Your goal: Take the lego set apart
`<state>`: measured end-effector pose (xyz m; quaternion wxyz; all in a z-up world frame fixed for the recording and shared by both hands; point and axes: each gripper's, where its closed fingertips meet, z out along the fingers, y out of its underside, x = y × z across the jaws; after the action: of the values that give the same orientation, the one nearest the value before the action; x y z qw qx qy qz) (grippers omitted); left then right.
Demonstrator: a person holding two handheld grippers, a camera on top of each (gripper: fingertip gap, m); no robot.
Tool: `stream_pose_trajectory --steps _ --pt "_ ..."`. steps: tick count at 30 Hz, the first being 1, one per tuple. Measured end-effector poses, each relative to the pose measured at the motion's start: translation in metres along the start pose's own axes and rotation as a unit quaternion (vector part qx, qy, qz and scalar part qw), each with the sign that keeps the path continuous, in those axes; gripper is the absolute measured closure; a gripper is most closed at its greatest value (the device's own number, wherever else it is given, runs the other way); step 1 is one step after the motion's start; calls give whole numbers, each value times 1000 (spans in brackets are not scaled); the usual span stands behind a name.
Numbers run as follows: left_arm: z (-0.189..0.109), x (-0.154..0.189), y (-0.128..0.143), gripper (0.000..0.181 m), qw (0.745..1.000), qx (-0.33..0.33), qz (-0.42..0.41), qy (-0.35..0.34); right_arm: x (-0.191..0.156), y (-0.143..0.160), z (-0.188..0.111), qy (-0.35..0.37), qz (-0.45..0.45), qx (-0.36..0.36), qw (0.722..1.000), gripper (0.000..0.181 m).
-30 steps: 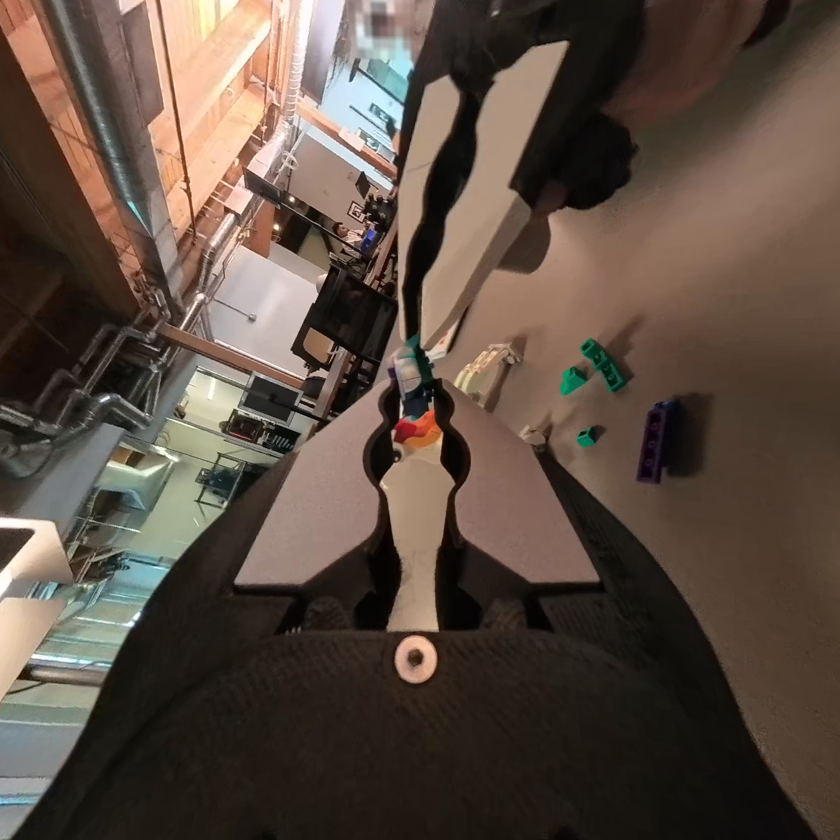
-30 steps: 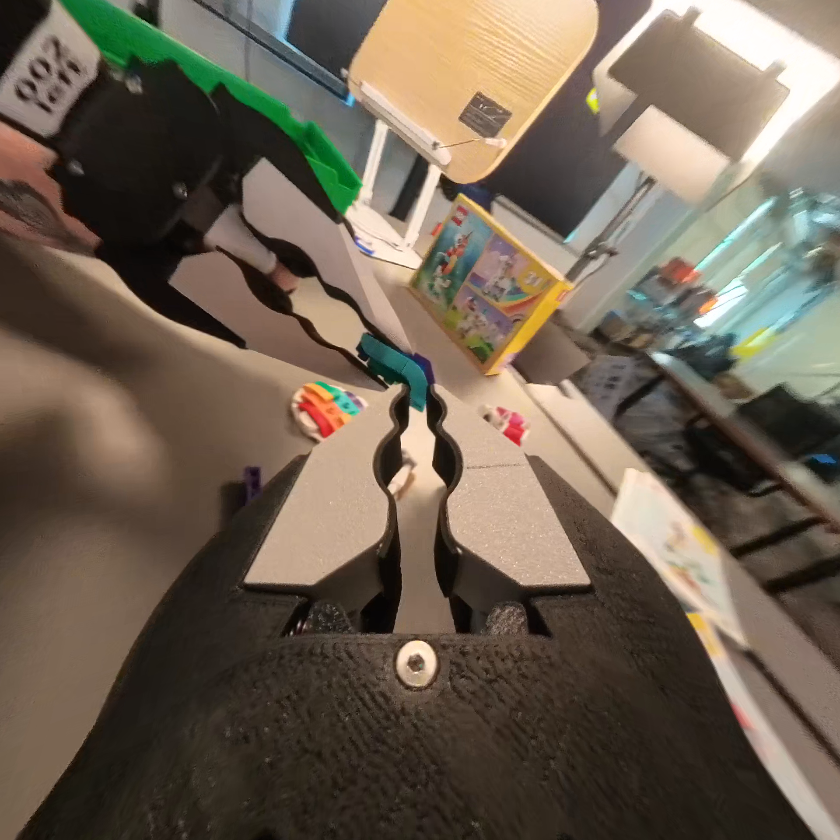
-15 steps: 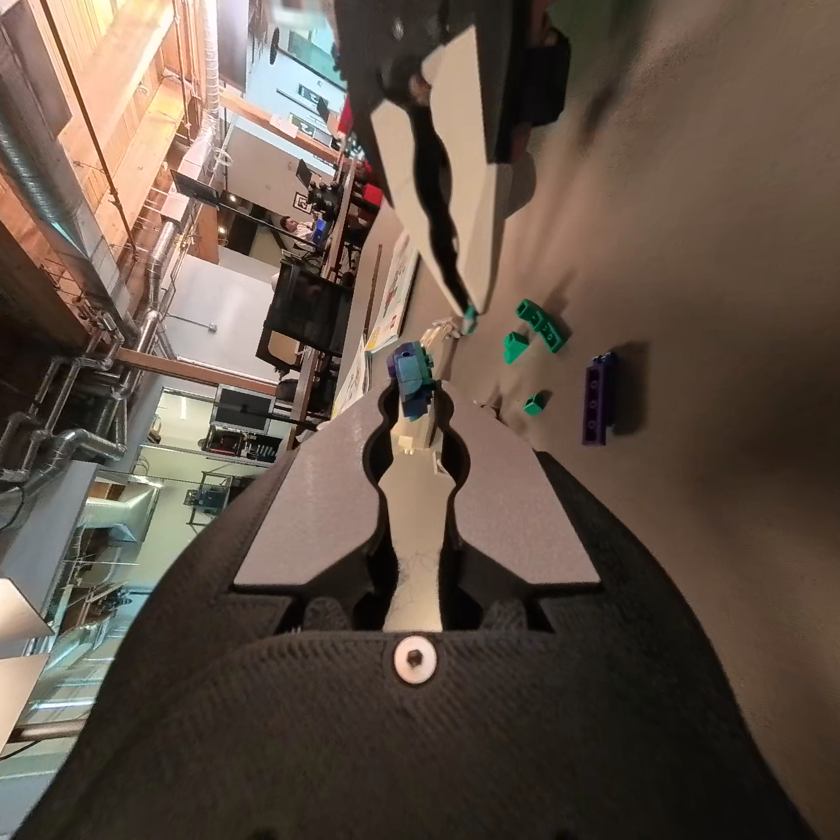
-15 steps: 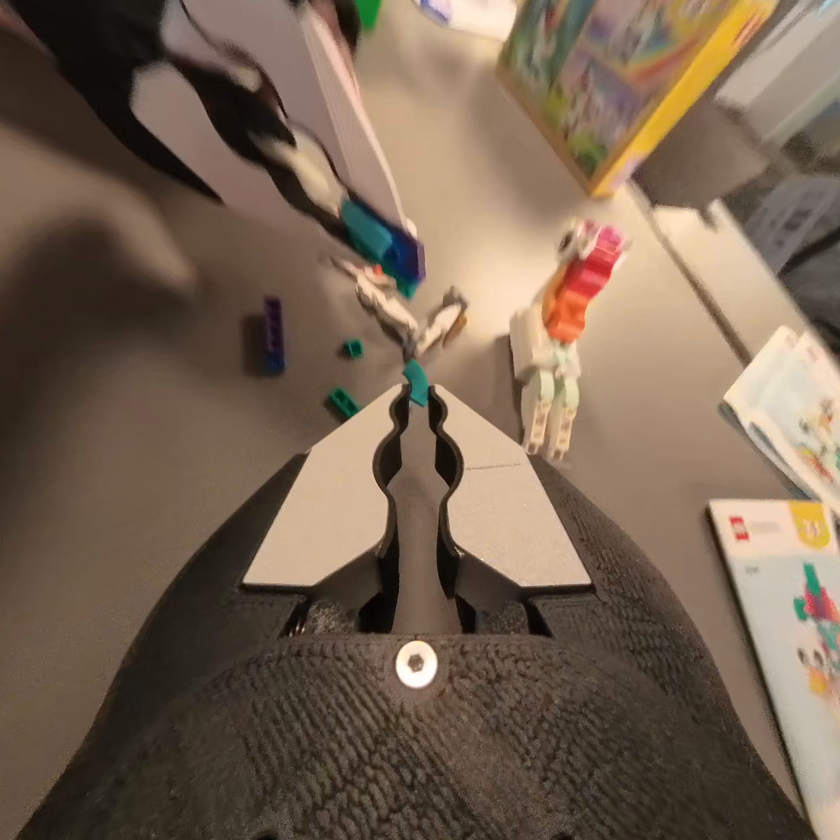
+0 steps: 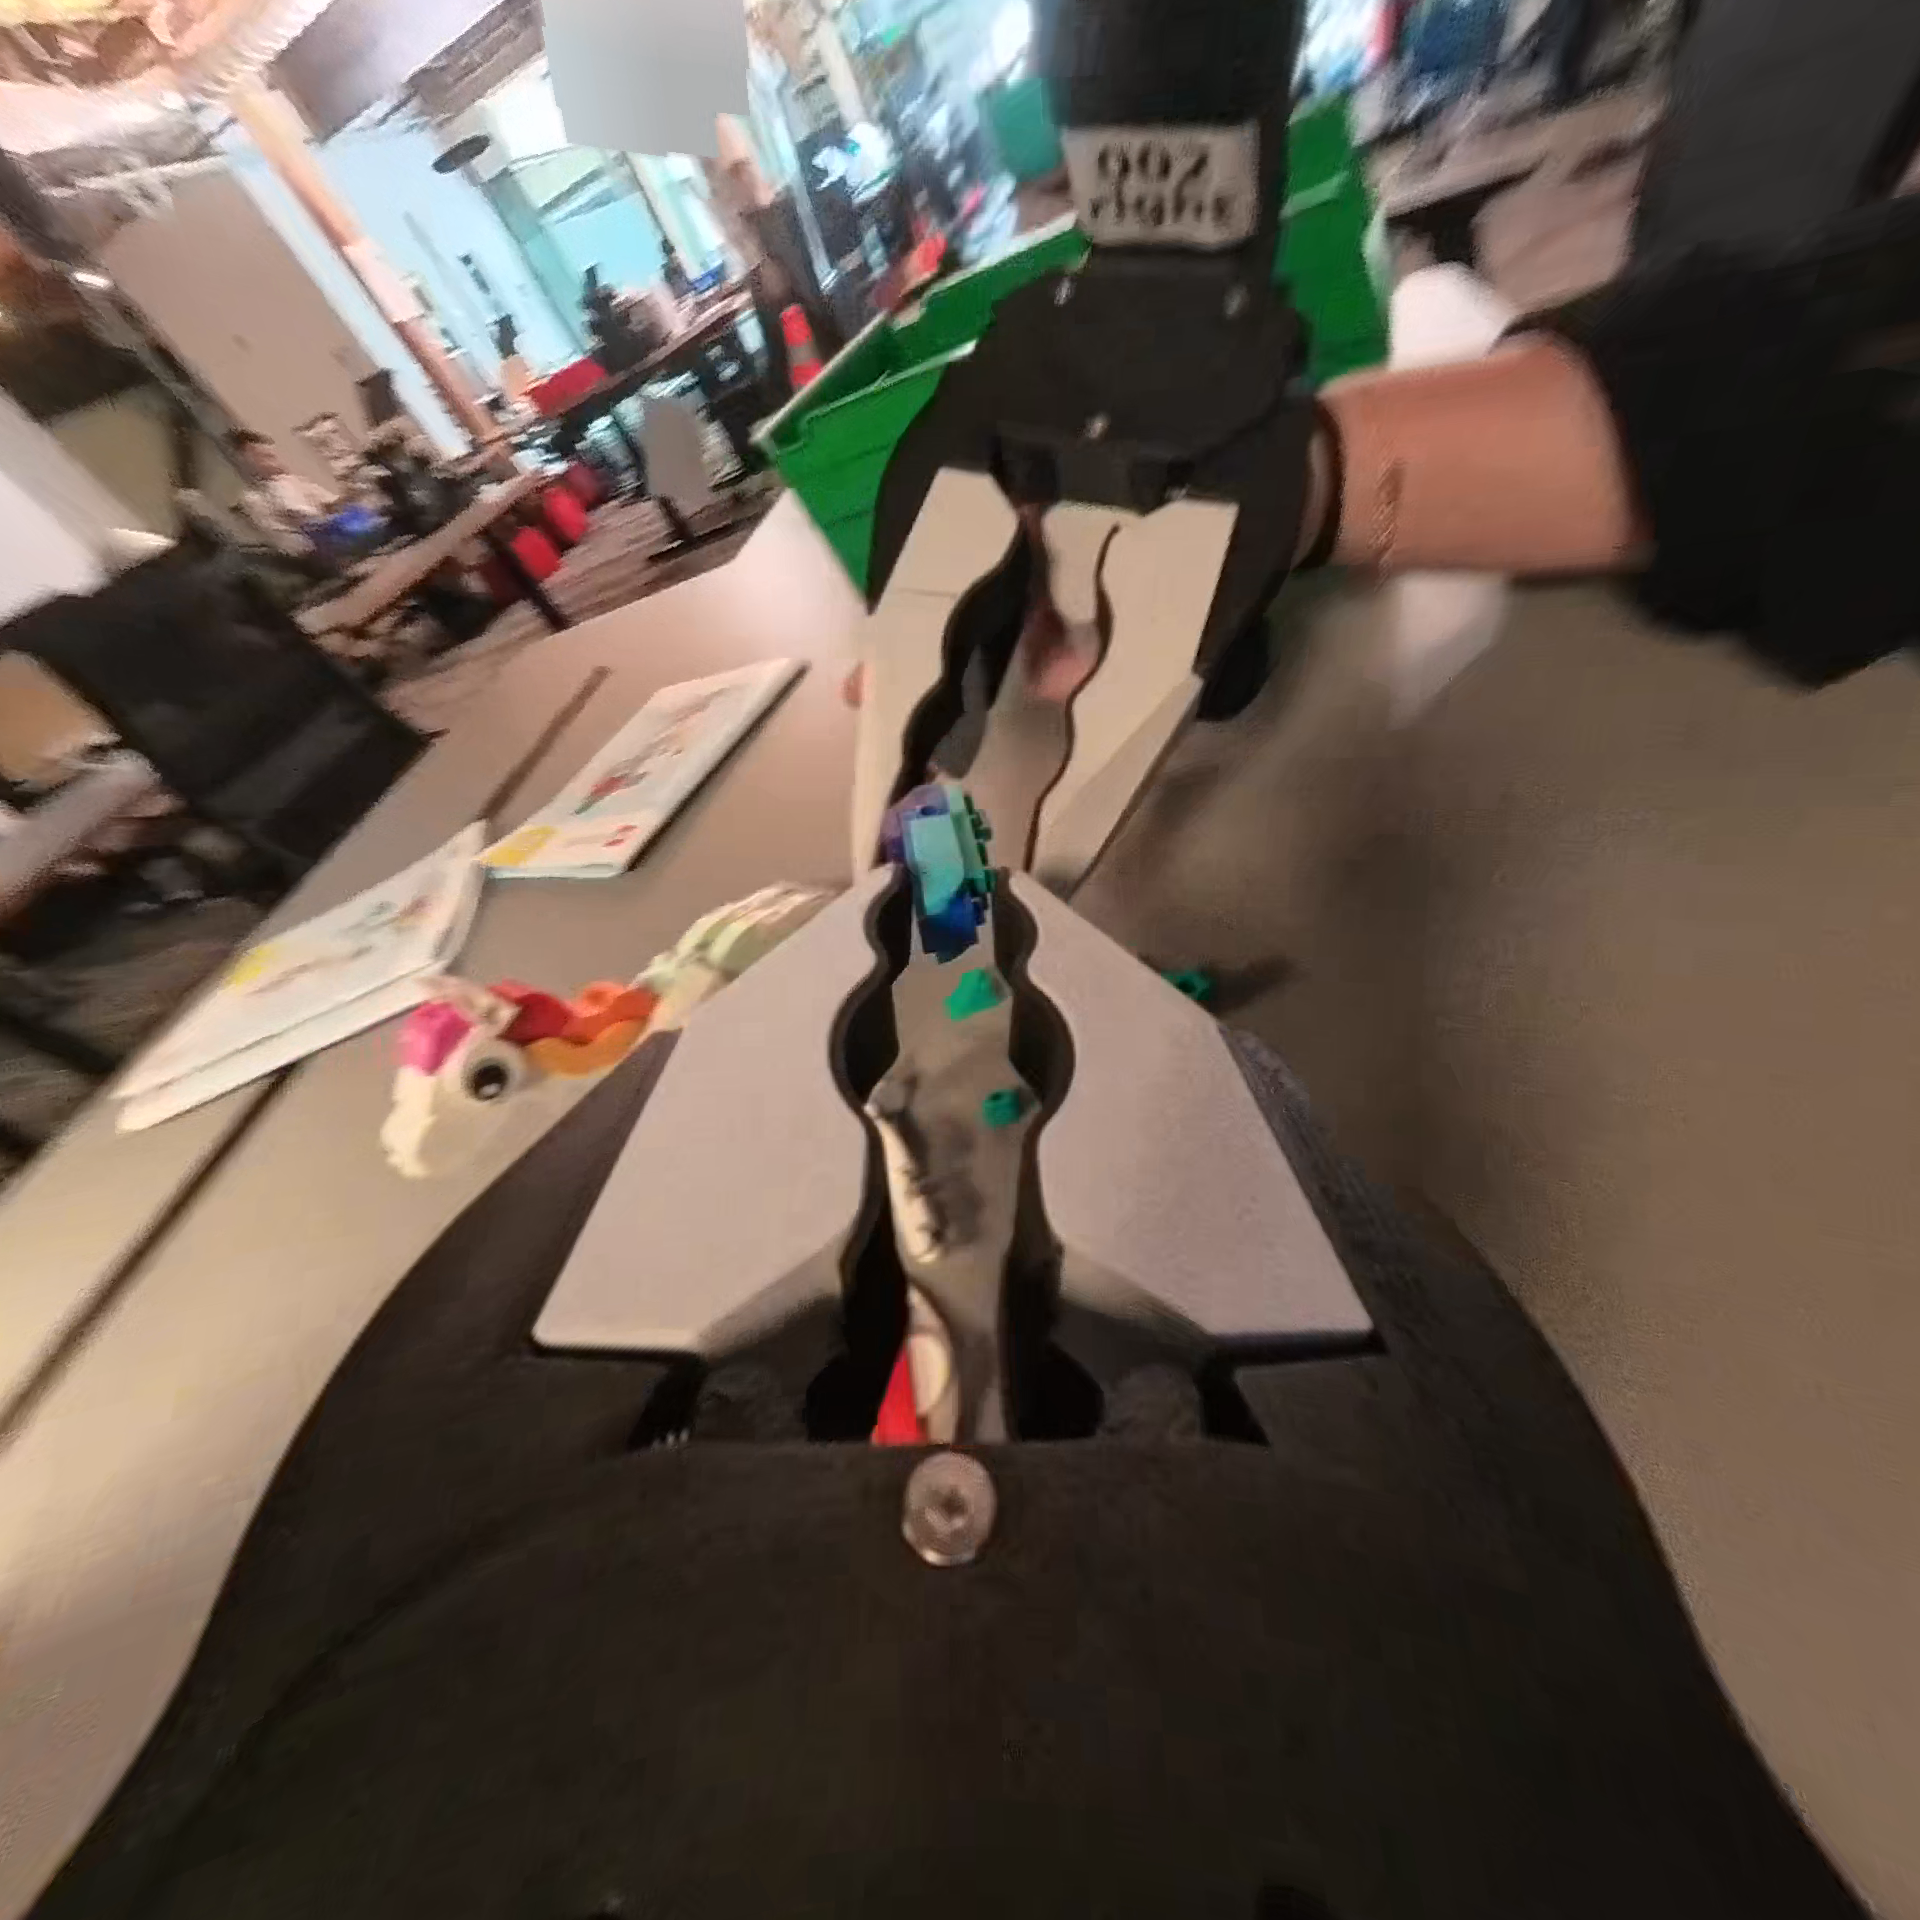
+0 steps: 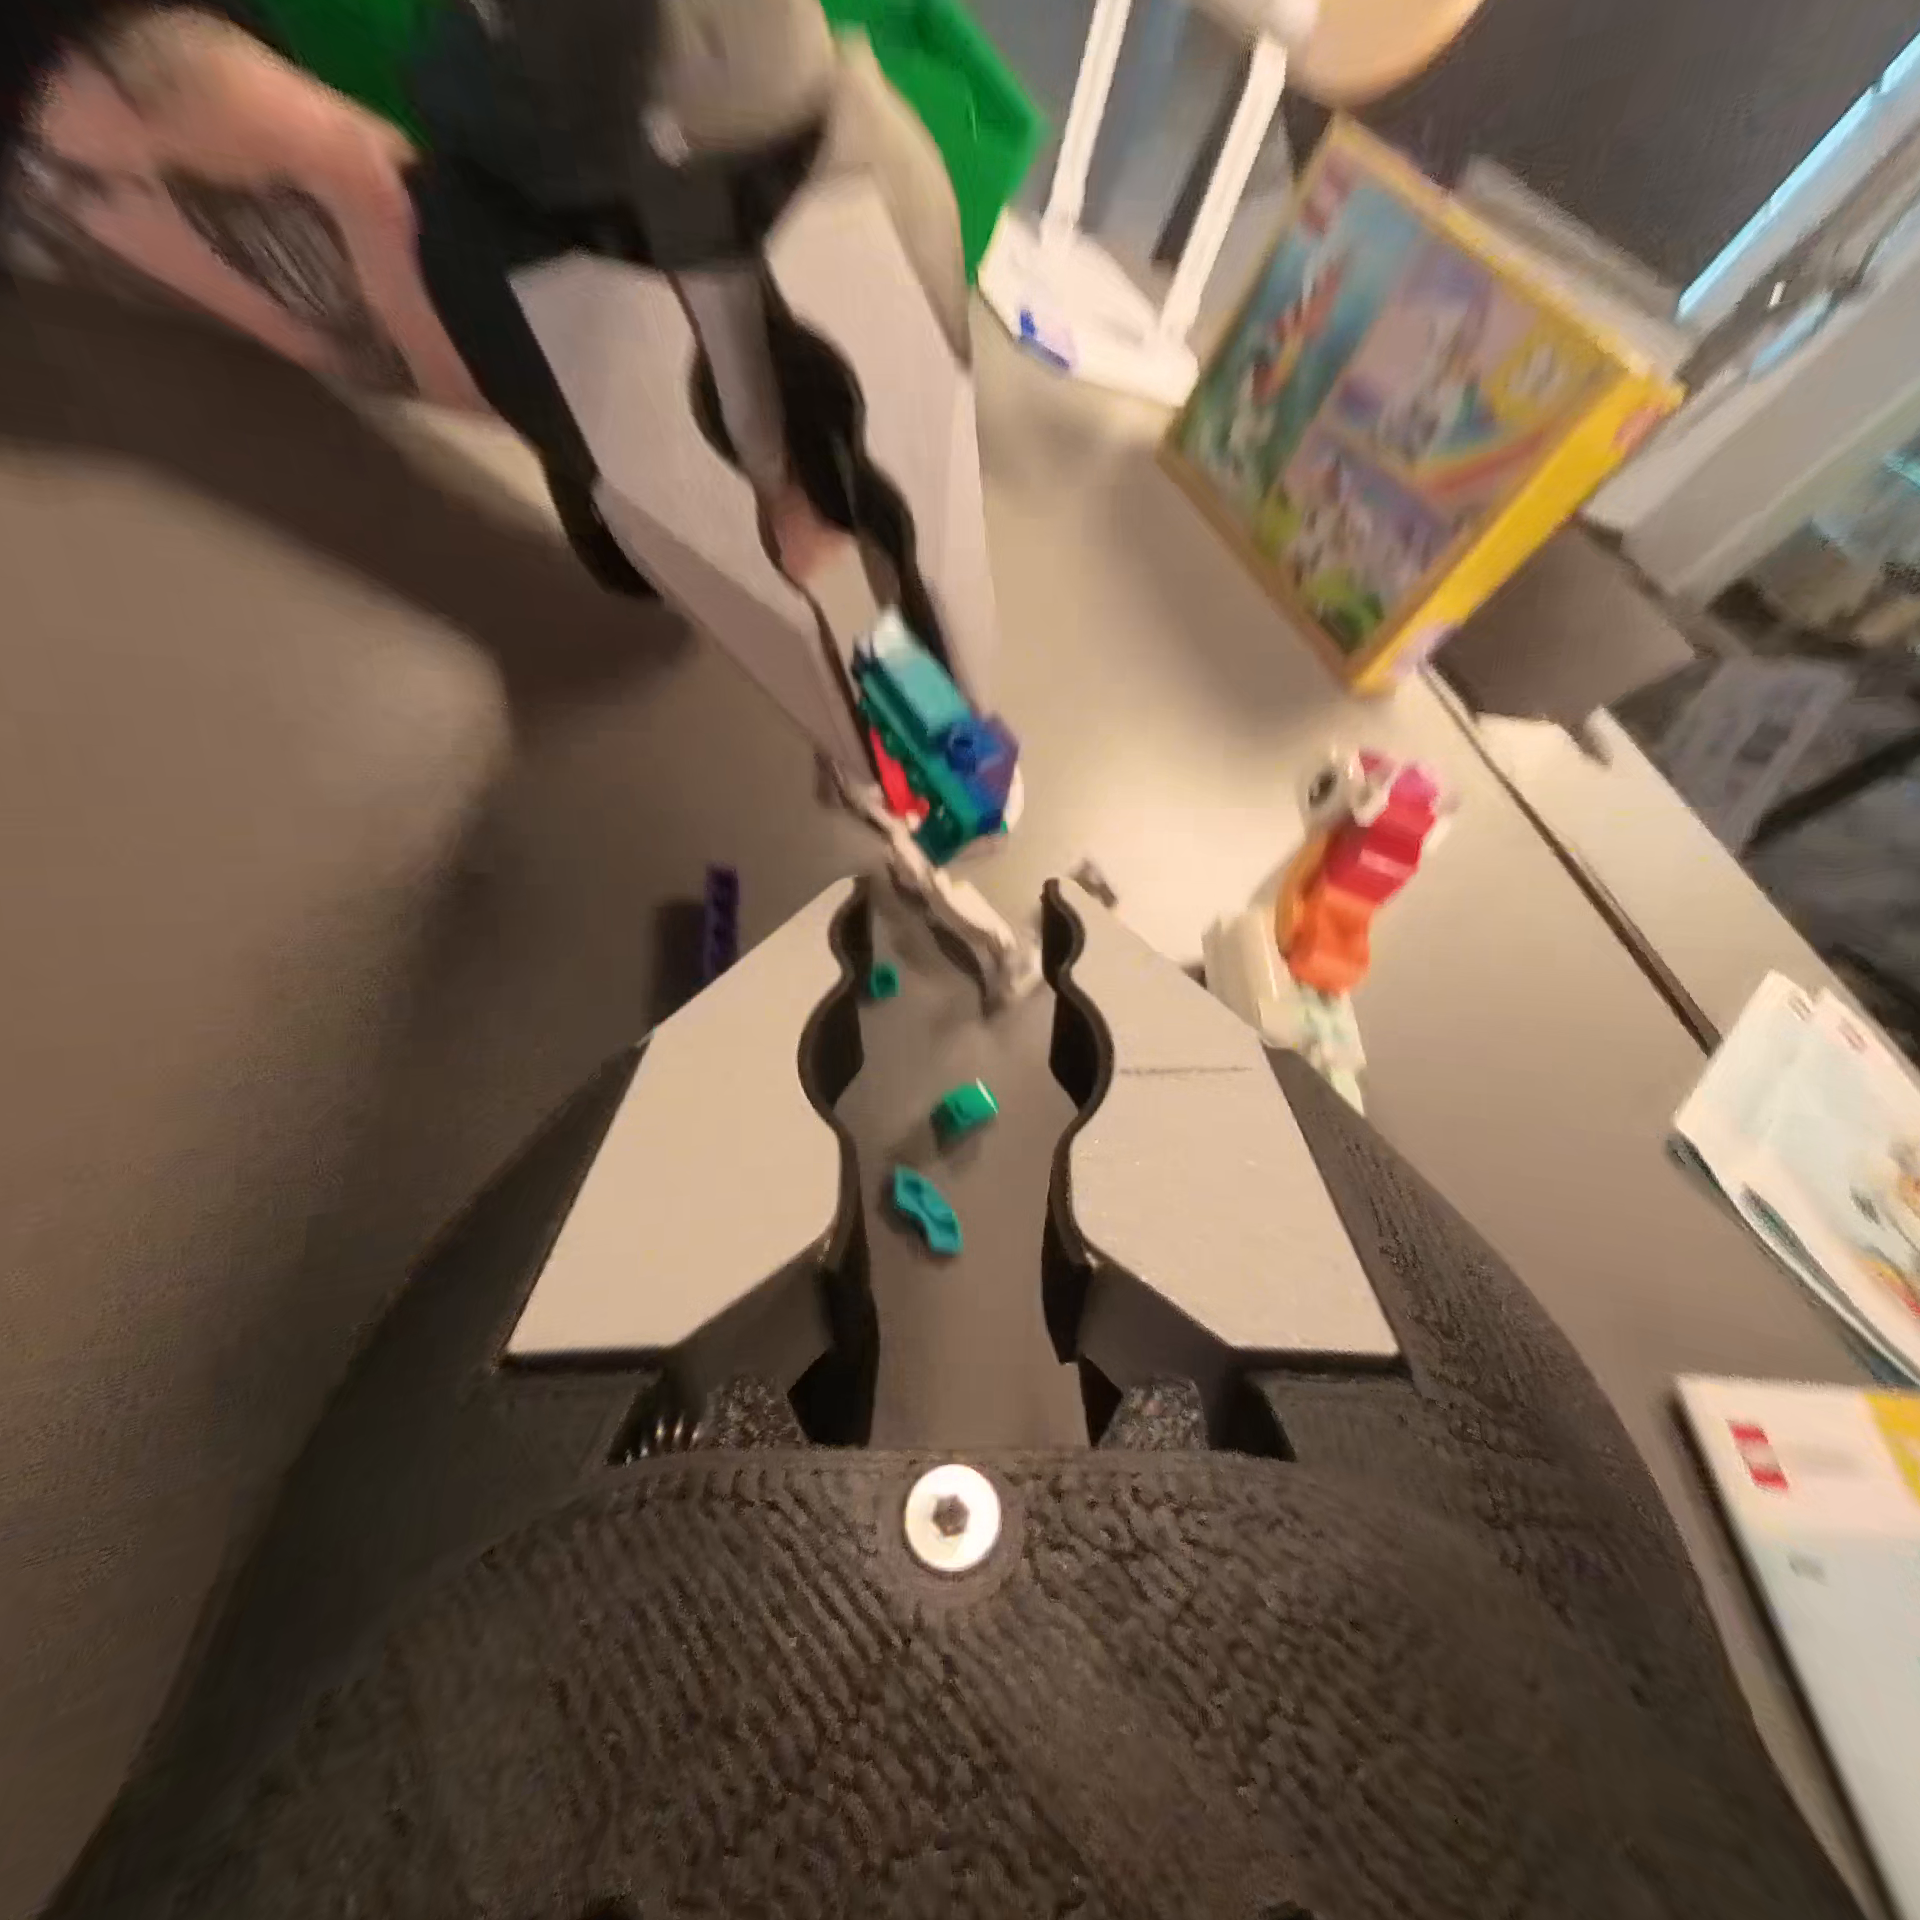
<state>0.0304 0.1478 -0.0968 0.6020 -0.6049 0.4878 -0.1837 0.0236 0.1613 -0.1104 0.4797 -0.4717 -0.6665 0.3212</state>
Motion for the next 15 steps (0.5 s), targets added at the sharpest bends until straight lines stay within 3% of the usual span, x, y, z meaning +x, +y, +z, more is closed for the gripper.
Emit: stream_pose_trajectory --steps 4,7,15 --pt "-7 8 -19 167 991 70 -95 68 -12 -32 -8 -71 85 106 988 150" --pt "-13 11 -29 166 981 103 -131 102 -19 -42 -14 -114 123 140 976 164" --pt "-25 4 -46 166 942 166 -244 157 -18 -66 -25 -142 168 218 951 166"
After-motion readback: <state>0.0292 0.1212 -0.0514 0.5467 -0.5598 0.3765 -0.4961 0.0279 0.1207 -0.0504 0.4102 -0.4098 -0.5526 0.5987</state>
